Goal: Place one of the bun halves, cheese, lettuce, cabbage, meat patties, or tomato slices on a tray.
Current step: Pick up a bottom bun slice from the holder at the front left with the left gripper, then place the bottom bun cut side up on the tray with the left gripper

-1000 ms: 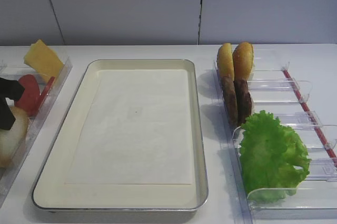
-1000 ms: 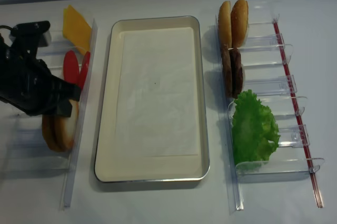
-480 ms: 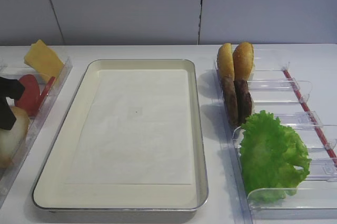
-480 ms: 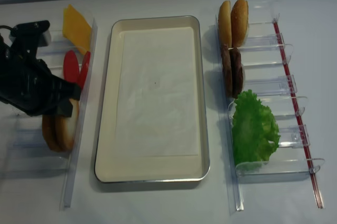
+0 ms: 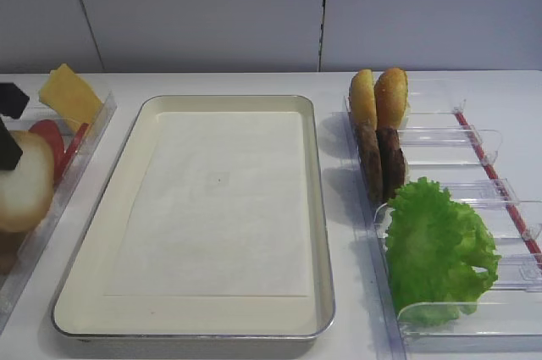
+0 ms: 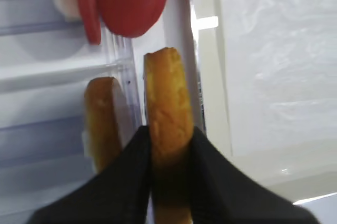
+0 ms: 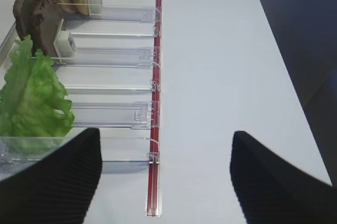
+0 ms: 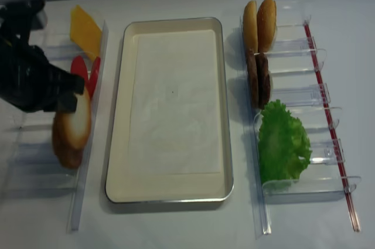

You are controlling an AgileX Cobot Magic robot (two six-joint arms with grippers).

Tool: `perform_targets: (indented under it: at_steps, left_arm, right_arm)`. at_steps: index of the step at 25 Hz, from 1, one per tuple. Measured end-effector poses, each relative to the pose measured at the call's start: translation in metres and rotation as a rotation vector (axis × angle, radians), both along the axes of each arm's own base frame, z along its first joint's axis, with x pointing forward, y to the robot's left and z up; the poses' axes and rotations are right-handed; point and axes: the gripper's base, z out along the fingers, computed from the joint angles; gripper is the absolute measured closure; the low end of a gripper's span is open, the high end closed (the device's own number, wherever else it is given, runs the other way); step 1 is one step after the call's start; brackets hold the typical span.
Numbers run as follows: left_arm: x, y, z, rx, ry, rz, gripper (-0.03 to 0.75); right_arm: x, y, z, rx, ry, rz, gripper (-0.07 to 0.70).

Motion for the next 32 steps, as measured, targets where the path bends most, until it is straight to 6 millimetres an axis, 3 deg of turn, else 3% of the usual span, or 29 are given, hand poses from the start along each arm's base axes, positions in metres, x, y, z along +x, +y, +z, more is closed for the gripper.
perform_targets:
  at_steps: [11, 19, 26, 32]
  left_arm:
    - [-0.011, -0.007, 0.025, -0.094, -0.058, 0.027, 0.582]
    - [-0.008, -0.040, 0.033, -0.261, -0.130, -0.052, 0.584]
    - [-0.017, -0.082, 0.006, -0.346, -0.158, -0.105, 0.584]
    - [-0.014, -0.094, -0.002, -0.433, -0.199, -0.130, 0.584]
  right_arm:
    - [0.000, 0.000, 0.000, 0.000, 0.000, 0.000, 0.087]
    - [0.000, 0.000, 0.000, 0.002, 0.000, 0.001, 0.087]
    - [0.000, 0.000, 0.000, 0.002, 0.000, 0.001, 0.087]
    - [0.000, 0.000, 0.000, 0.002, 0.000, 0.001, 0.087]
